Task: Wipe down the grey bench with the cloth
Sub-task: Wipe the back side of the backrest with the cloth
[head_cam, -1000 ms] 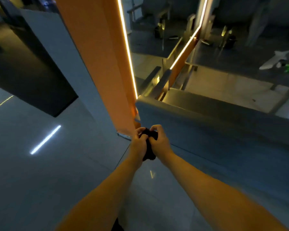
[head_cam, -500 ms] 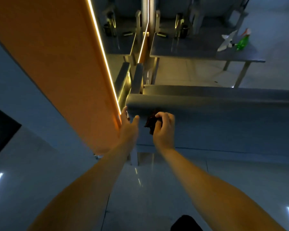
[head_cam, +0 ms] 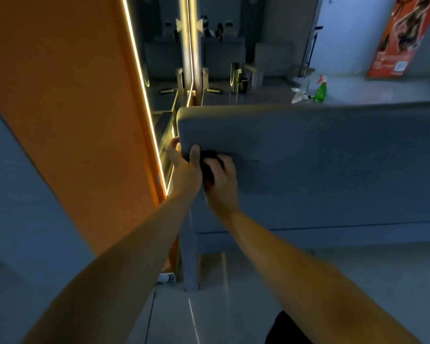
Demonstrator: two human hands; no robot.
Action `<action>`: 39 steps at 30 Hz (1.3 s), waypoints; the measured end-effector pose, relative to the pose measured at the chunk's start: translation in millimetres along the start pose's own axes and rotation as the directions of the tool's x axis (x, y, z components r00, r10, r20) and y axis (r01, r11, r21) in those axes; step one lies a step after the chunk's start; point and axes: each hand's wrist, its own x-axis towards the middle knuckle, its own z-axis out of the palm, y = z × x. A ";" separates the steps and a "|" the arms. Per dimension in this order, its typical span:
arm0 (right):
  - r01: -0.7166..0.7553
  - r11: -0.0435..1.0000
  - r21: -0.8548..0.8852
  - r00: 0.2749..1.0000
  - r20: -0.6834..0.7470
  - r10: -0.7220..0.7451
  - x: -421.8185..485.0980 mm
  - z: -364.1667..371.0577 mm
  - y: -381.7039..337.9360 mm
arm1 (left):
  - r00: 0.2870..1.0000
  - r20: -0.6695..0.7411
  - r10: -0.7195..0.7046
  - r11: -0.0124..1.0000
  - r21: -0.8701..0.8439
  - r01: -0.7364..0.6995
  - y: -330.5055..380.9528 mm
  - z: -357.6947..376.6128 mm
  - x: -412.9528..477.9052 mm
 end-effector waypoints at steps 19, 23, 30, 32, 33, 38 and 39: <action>0.288 0.911 -0.294 0.941 -0.090 -0.326 37.6 -10.0 -40.1 | 0.945 0.307 0.112 0.986 0.082 -0.144 -7.7 -41.8 10.4; 0.108 0.958 -0.265 0.993 -0.011 -0.115 -5.7 0.7 -5.7 | 0.909 0.397 0.126 0.983 0.070 -0.167 -12.7 -52.5 10.6; 0.178 0.963 -0.201 0.967 -0.145 -0.209 16.2 -24.4 -41.8 | 0.918 0.373 0.137 0.980 0.083 -0.179 -20.3 -51.4 4.8; 0.244 0.949 -0.201 0.920 -0.262 -0.292 37.2 -30.1 -58.5 | 0.918 0.372 0.135 0.983 0.065 -0.171 -21.5 -50.8 4.6; 0.248 0.948 -0.198 0.910 -0.288 -0.298 47.7 -29.2 -64.1 | 0.919 0.369 0.141 0.983 0.058 -0.175 -17.8 -50.2 3.3; 0.249 0.931 -0.266 0.929 -0.208 -0.307 47.8 -4.2 -53.2 | 0.921 0.377 0.101 0.994 -0.012 -0.104 -26.1 -49.2 6.6; 0.260 0.926 -0.274 0.928 -0.196 -0.318 46.1 -3.1 -47.9 | 0.922 0.369 0.113 0.993 -0.017 -0.115 -25.3 -48.6 5.6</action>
